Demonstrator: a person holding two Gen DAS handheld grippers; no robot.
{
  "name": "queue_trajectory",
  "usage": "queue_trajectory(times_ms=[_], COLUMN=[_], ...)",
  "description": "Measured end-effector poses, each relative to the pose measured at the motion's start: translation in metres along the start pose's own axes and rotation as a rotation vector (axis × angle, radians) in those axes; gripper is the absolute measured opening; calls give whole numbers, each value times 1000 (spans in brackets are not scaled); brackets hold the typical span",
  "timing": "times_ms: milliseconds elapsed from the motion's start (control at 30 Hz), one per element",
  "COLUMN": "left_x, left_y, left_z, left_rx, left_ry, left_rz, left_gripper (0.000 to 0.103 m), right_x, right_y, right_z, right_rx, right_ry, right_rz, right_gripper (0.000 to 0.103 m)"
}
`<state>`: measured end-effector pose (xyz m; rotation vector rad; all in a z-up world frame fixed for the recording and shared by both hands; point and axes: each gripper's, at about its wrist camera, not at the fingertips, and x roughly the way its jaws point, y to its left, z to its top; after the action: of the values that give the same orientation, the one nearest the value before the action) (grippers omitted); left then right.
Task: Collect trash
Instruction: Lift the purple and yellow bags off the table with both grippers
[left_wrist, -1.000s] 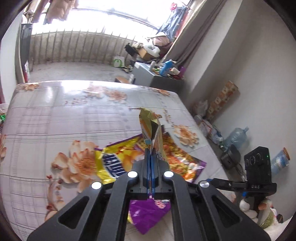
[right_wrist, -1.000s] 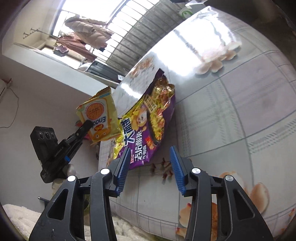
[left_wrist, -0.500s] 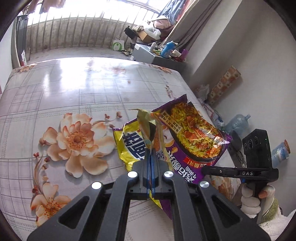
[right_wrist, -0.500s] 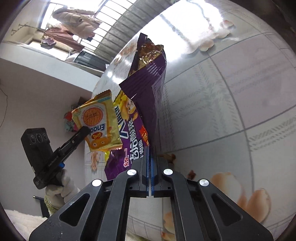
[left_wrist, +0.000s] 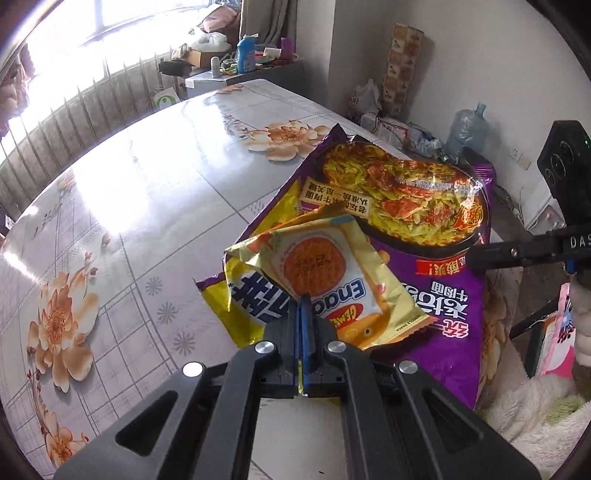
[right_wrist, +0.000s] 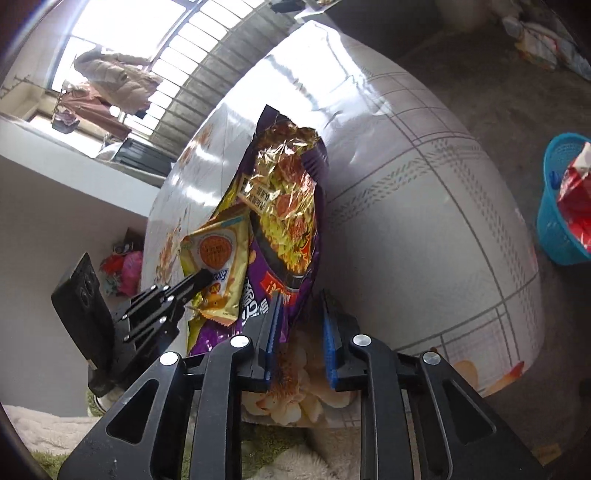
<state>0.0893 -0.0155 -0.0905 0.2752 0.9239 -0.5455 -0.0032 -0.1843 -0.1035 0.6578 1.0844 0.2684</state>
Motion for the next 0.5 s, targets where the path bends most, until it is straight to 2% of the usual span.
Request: queue_trajectory(times_ms=[100, 500], left_x=[0, 6], left_y=[-2, -7], left_z=[0, 5], left_rx=[19, 21], left_ry=[4, 7], left_rz=[16, 17], left_gripper=[0, 0], right_x=[4, 22], right_y=[4, 29], right_z=[4, 10], right_rx=[33, -8], right_ry=[-31, -74], right_rz=[24, -50], right_gripper=[33, 33])
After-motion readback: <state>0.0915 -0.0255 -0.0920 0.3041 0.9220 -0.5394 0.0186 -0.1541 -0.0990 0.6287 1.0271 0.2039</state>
